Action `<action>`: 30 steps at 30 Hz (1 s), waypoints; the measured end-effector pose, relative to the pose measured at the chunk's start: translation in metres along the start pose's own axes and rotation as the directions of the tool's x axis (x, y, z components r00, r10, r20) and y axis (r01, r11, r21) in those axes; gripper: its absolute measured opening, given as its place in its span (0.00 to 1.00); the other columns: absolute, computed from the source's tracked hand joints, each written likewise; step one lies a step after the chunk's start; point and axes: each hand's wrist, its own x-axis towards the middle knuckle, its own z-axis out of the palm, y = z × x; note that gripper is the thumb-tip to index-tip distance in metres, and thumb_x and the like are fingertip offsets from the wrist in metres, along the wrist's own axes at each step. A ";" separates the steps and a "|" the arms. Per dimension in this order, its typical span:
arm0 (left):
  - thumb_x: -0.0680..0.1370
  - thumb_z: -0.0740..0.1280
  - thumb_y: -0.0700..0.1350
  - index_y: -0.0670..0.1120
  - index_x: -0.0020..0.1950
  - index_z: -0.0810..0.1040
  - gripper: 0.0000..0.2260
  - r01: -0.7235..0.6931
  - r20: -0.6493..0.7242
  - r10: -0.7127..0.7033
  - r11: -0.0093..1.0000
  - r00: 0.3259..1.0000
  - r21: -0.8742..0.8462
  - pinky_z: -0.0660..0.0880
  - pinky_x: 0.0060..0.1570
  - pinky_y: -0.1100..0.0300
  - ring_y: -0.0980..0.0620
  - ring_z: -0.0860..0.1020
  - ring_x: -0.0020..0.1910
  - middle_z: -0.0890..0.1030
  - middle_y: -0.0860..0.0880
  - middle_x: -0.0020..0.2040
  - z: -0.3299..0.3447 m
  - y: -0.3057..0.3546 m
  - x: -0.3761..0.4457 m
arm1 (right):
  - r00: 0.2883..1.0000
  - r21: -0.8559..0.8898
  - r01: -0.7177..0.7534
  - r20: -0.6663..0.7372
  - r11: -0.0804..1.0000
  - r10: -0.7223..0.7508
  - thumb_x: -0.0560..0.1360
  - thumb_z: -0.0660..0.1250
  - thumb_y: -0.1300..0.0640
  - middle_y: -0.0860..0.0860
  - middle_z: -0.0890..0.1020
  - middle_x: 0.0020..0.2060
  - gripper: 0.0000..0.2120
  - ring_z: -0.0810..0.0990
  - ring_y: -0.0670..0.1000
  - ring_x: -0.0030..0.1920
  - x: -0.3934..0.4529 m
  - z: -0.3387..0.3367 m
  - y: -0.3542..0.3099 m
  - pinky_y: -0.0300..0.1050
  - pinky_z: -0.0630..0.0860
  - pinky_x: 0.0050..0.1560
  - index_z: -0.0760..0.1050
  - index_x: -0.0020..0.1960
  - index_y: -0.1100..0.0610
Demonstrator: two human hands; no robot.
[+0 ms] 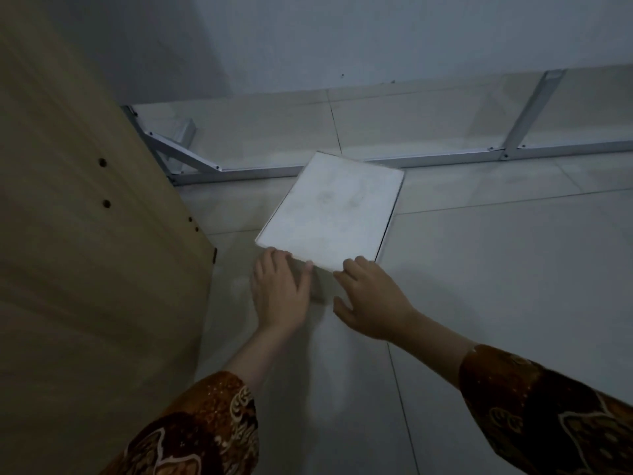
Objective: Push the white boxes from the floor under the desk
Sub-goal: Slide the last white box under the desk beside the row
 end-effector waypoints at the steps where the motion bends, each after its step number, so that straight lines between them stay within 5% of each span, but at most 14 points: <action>1: 0.75 0.59 0.61 0.41 0.66 0.67 0.28 0.184 0.005 -0.185 0.974 0.983 -0.130 0.66 0.66 0.47 0.42 0.66 0.68 0.69 0.41 0.68 0.003 0.006 -0.001 | 1.000 0.031 0.028 0.006 0.999 -0.028 0.70 0.55 0.49 0.56 0.77 0.37 0.19 0.74 0.56 0.39 -0.002 0.001 -0.006 0.51 0.76 0.39 0.78 0.45 0.62; 3: 0.71 0.67 0.61 0.39 0.72 0.57 0.40 0.499 0.180 -0.471 0.749 0.864 -0.435 0.64 0.70 0.46 0.42 0.63 0.72 0.63 0.40 0.73 0.007 0.021 0.001 | 0.997 0.123 0.068 0.032 0.990 -0.072 0.72 0.56 0.53 0.58 0.77 0.39 0.18 0.75 0.58 0.40 -0.010 -0.002 -0.014 0.52 0.76 0.40 0.77 0.52 0.63; 5: 0.70 0.71 0.57 0.41 0.71 0.59 0.38 0.635 0.393 -0.513 0.484 0.763 -0.602 0.69 0.67 0.48 0.45 0.72 0.64 0.71 0.45 0.68 0.011 0.024 0.007 | 0.995 0.234 0.065 0.060 0.970 -0.081 0.75 0.59 0.58 0.60 0.78 0.45 0.19 0.75 0.58 0.45 -0.010 -0.005 -0.016 0.52 0.75 0.45 0.71 0.64 0.62; 6: 0.70 0.71 0.56 0.41 0.69 0.62 0.35 0.652 0.449 -0.484 0.434 0.751 -0.622 0.71 0.65 0.49 0.46 0.75 0.60 0.74 0.45 0.65 0.014 0.023 0.008 | 0.996 0.265 0.041 0.066 0.963 -0.061 0.75 0.61 0.59 0.60 0.78 0.48 0.21 0.75 0.59 0.48 -0.008 -0.007 -0.012 0.52 0.74 0.48 0.69 0.67 0.61; 10: 0.72 0.70 0.55 0.44 0.71 0.62 0.33 0.634 0.484 -0.413 0.451 0.772 -0.628 0.70 0.63 0.52 0.46 0.74 0.61 0.75 0.46 0.66 0.021 0.013 0.009 | 0.980 0.290 -0.182 -0.029 0.940 0.199 0.74 0.64 0.61 0.60 0.77 0.57 0.20 0.74 0.60 0.57 0.009 -0.015 0.036 0.51 0.72 0.60 0.72 0.66 0.60; 13: 0.75 0.68 0.50 0.48 0.65 0.67 0.21 0.608 0.516 -0.321 0.409 0.794 -0.681 0.70 0.55 0.56 0.51 0.76 0.54 0.77 0.49 0.63 0.018 0.002 0.013 | 0.881 0.354 -0.408 -0.090 0.841 0.465 0.75 0.64 0.61 0.59 0.75 0.61 0.19 0.72 0.60 0.62 0.016 -0.027 0.077 0.49 0.68 0.62 0.72 0.65 0.60; 18: 0.75 0.68 0.43 0.47 0.70 0.67 0.24 0.663 0.640 -0.183 0.296 0.746 -0.688 0.76 0.55 0.55 0.50 0.79 0.57 0.79 0.47 0.62 0.005 -0.026 0.023 | 0.696 0.370 -0.684 0.073 0.629 0.715 0.74 0.67 0.49 0.60 0.66 0.70 0.31 0.65 0.60 0.69 0.011 -0.033 0.120 0.56 0.65 0.67 0.61 0.72 0.57; 22: 0.76 0.67 0.46 0.45 0.69 0.68 0.22 0.706 0.698 -0.166 0.331 0.697 -0.626 0.78 0.50 0.51 0.45 0.80 0.55 0.79 0.43 0.62 -0.002 -0.044 0.025 | 0.543 0.511 -0.782 0.277 0.357 0.793 0.69 0.70 0.40 0.59 0.61 0.74 0.45 0.62 0.61 0.73 -0.007 -0.024 0.126 0.56 0.62 0.71 0.52 0.76 0.57; 25: 0.76 0.66 0.50 0.43 0.67 0.71 0.21 0.718 0.697 -0.209 0.346 0.686 -0.603 0.78 0.49 0.52 0.44 0.81 0.54 0.80 0.42 0.60 -0.005 -0.043 0.020 | 0.498 0.611 -0.780 0.473 0.137 0.726 0.67 0.68 0.34 0.59 0.67 0.71 0.48 0.71 0.59 0.67 -0.029 -0.011 0.114 0.54 0.71 0.65 0.55 0.75 0.58; 28: 0.76 0.64 0.55 0.44 0.66 0.72 0.23 0.718 0.660 -0.300 0.410 0.689 -0.563 0.76 0.52 0.54 0.46 0.80 0.54 0.79 0.46 0.61 -0.009 -0.032 0.014 | 0.510 0.716 -0.697 0.519 -0.023 0.686 0.74 0.64 0.41 0.53 0.79 0.51 0.28 0.79 0.51 0.44 -0.050 -0.005 0.097 0.44 0.76 0.43 0.69 0.65 0.60; 30: 0.76 0.63 0.59 0.46 0.68 0.71 0.25 0.735 0.686 -0.300 0.439 0.662 -0.517 0.74 0.58 0.52 0.47 0.78 0.57 0.78 0.47 0.63 -0.013 -0.028 0.007 | 0.533 0.747 -0.663 0.518 -0.050 0.669 0.76 0.64 0.44 0.51 0.79 0.46 0.24 0.79 0.49 0.41 -0.061 -0.003 0.091 0.41 0.75 0.37 0.70 0.65 0.58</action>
